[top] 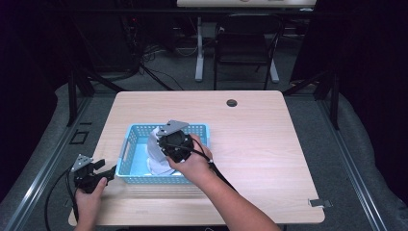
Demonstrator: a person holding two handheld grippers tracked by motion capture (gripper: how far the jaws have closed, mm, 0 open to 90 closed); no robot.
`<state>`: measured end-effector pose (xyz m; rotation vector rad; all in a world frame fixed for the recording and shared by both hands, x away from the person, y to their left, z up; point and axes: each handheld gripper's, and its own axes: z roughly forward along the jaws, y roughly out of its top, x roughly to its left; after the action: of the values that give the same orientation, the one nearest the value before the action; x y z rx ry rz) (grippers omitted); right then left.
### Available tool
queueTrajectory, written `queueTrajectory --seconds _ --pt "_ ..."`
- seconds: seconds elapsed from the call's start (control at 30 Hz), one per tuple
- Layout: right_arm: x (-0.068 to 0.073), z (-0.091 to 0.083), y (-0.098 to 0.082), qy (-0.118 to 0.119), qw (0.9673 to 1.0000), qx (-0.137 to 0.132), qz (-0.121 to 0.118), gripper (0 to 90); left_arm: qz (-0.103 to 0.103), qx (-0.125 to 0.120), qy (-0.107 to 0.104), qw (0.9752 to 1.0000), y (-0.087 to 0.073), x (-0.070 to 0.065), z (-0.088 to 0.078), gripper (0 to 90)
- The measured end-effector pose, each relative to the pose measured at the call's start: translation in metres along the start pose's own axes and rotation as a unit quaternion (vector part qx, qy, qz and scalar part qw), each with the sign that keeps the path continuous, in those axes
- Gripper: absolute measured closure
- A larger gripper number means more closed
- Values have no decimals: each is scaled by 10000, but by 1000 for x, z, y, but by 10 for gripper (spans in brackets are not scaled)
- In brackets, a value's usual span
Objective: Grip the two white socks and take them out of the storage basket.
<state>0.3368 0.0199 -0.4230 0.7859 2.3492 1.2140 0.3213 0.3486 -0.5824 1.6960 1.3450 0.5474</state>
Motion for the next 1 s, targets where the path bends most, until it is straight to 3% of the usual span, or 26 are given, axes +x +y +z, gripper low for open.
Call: queueTrajectory --seconds 0.13,0.53,1.0 --pt "-4 -20 2 -55 9995 -302 75 886 6 10 -3 10000 0 0 0 240" --pt "-11 -69 -1 -124 9967 -763 253 886 2 11 -3 10000 0 0 0 239" --pt "-28 -118 -21 -429 9942 -892 431 886 17 30 1 10000 0 0 0 239"
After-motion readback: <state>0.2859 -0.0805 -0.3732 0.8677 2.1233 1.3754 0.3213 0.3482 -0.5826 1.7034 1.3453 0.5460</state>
